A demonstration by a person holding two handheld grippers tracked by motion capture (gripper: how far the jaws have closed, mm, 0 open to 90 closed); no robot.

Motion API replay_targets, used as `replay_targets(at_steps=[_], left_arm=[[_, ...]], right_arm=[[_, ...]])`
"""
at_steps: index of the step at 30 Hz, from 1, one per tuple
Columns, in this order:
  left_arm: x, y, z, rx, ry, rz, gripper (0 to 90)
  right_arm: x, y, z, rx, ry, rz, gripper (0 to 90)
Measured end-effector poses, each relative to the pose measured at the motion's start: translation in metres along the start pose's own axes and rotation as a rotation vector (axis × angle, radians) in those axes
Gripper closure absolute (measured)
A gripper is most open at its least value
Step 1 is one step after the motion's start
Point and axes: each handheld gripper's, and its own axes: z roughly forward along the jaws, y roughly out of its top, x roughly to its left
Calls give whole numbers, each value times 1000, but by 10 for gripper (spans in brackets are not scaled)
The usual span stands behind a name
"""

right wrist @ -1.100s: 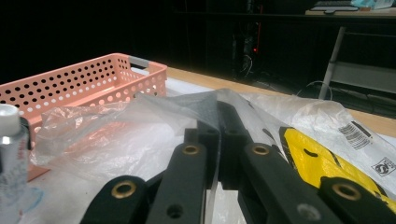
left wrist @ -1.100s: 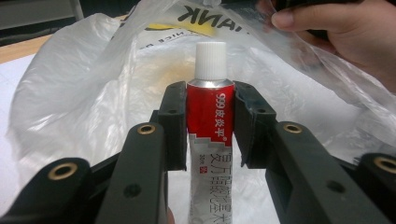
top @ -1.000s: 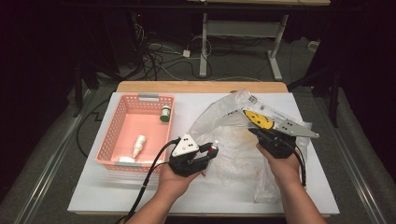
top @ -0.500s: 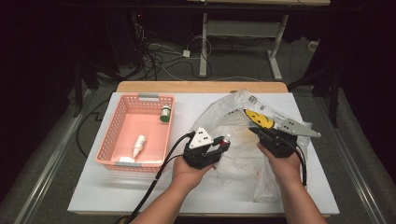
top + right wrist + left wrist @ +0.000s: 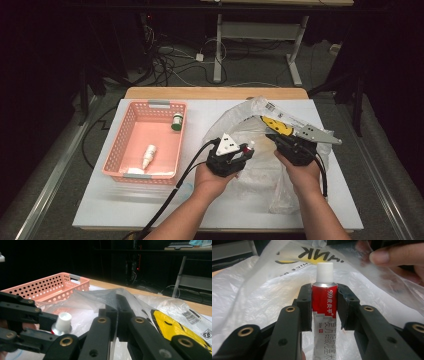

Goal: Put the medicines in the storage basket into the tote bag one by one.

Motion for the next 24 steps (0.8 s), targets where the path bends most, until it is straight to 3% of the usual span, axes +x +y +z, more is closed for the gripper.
replay_targets(at_steps=[15,24], left_arm=[[3,5,35,31,33,20,661],[5,1,53,43,44,2,660]], right_arm=[[-4,3,1,-14,0,5,900],[-7,3,2,-13,-1,11,900]])
